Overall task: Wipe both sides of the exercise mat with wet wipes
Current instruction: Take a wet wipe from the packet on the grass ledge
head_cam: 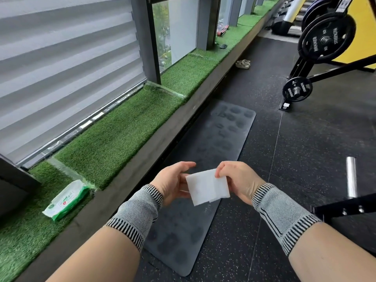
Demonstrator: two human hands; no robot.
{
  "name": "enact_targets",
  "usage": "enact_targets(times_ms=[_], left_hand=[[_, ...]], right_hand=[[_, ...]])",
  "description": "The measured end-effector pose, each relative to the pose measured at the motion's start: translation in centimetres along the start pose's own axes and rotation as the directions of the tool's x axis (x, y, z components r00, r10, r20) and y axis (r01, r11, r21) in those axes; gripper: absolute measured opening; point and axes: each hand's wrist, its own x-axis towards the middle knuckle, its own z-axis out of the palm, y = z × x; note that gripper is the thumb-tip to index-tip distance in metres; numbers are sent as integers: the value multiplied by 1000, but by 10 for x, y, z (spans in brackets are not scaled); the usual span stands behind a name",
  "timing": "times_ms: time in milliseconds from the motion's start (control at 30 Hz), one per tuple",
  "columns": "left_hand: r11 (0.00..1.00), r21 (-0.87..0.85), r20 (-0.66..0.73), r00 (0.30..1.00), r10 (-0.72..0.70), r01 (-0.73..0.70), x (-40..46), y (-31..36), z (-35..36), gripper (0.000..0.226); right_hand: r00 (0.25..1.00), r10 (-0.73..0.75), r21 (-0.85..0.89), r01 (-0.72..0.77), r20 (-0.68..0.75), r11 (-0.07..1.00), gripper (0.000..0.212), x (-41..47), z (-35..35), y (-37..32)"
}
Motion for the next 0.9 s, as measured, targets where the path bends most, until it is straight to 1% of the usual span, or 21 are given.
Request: enact_targets(times_ms=[67, 133, 167, 200, 233, 267, 300, 333, 367, 400, 433, 467, 500, 533, 600, 633, 700, 767, 800, 867, 900], left_hand=[[978, 209, 13, 1000, 0, -3, 4, 0, -1, 17], [907, 421, 73, 997, -6, -25, 3, 1, 2, 14], [902, 430, 85, 996, -6, -31, 4, 0, 3, 19], [929, 368, 74, 997, 7, -34, 5, -1, 4, 23], [963, 267, 49, 998, 27, -39, 5, -1, 5, 24], [986, 157, 21, 999, 50, -52, 4, 0, 7, 24], [996, 67, -12, 998, 65, -64, 3, 0, 7, 23], [997, -4, -35, 997, 71, -71, 4, -1, 8, 22], [996, -57, -45, 997, 70, -73, 3, -2, 8, 22], [994, -88, -45, 997, 68, -72, 3, -3, 8, 21], [992, -106, -43, 997, 65, -69, 4, -4, 8, 20], [991, -119, -41, 997, 64, -68, 5, -6, 7, 19], [989, -129, -40, 997, 63, -68, 4, -6, 7, 18], [989, -132, -48, 997, 64, -70, 3, -6, 8, 18], [988, -135, -84, 994, 65, -75, 4, -6, 8, 17], [987, -135, -107, 992, 67, -81, 3, -6, 9, 15], [986, -128, -153, 984, 90, -110, 5, -7, 8, 5], [983, -92, -196, 970, 141, -161, 9, -11, 4, 27], [979, -42, -187, 965, 186, -197, 10, -12, 1, 36], [962, 120, -122, 958, 260, -246, 12, -13, -3, 45], [943, 207, -94, 954, 284, -261, 12, -14, -5, 45]], right_hand=[[995, -62, -203, 77, 83, 976, 17, 1, 1, -1], [987, -83, -278, 118, 134, 953, 26, 4, 1, 1], [990, -107, -283, 128, 90, 951, 27, 6, 2, 1], [990, -142, -254, 133, -16, 958, 24, 8, 4, 0], [975, -143, -149, 118, -172, 982, 19, 10, 3, 1], [945, -81, 40, 99, -317, 994, 15, 11, 3, 1], [917, 36, 264, 76, -398, 962, 10, 11, 2, 2], [906, 156, 447, 41, -394, 894, 6, 11, 2, 3], [911, 254, 540, -43, -325, 841, 14, 7, 3, 5], [928, 308, 536, -154, -211, 830, 29, 2, 5, 6], [938, 335, 480, -255, -86, 840, 42, -3, 8, 8], [937, 349, 419, -327, 25, 847, 47, -7, 13, 11], [934, 344, 388, -352, 93, 852, 42, -9, 17, 12], [939, 326, 382, -342, 108, 859, 30, -9, 20, 14], [961, 271, 409, -266, 48, 873, 8, -5, 24, 13], [971, 240, 433, -216, 0, 875, 3, -2, 26, 13], [981, 171, 418, -117, -94, 901, 10, 4, 26, 13], [982, 76, 289, -23, -172, 957, 18, 7, 25, 15], [982, 27, 226, 16, -189, 974, 29, 7, 24, 16], [983, -50, 156, 79, -179, 985, 54, 8, 22, 18], [983, -83, 129, 105, -164, 986, 61, 10, 20, 19]])
